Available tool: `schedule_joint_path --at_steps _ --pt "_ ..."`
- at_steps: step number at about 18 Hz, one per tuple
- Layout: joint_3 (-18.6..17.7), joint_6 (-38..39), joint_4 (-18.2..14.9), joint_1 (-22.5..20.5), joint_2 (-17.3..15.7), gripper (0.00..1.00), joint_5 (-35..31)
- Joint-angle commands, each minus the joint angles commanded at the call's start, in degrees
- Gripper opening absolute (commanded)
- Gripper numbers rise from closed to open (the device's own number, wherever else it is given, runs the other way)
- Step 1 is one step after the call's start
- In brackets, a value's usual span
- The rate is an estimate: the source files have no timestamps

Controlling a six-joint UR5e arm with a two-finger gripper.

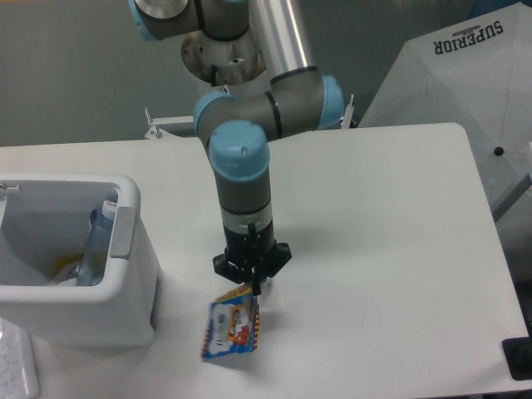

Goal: Place the trash in the trash can
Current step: 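Lift the snack bag and swing it over the trash bin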

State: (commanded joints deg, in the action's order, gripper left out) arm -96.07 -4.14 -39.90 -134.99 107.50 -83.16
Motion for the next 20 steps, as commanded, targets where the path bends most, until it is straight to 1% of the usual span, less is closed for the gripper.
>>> schedule_joint_path --at_steps 2,5,8,9,10,11,15,16,20 --pt "0.7 2.6 0.0 -0.8 -1.4 0.00 3.2" --pt "3.2 3.5 0.0 -1.0 -3.1 0.00 5.3" --pt "8.0 9.0 0.1 -1.1 -3.8 0.00 7.0" --pt "9.0 9.8 0.1 -1.1 -4.2 0.00 8.0" --pt "9.3 10.2 0.1 -1.1 -4.8 0.00 9.4" --pt "9.2 10.3 0.1 -0.9 -6.1 0.00 10.5" --pt "10.2 11.4 0.1 -0.4 -12.6 0.00 11.6" --pt "10.3 11.1 0.1 -0.4 -13.4 0.00 12.0" --pt "9.1 10.6 0.1 0.6 -17.2 0.00 17.7"
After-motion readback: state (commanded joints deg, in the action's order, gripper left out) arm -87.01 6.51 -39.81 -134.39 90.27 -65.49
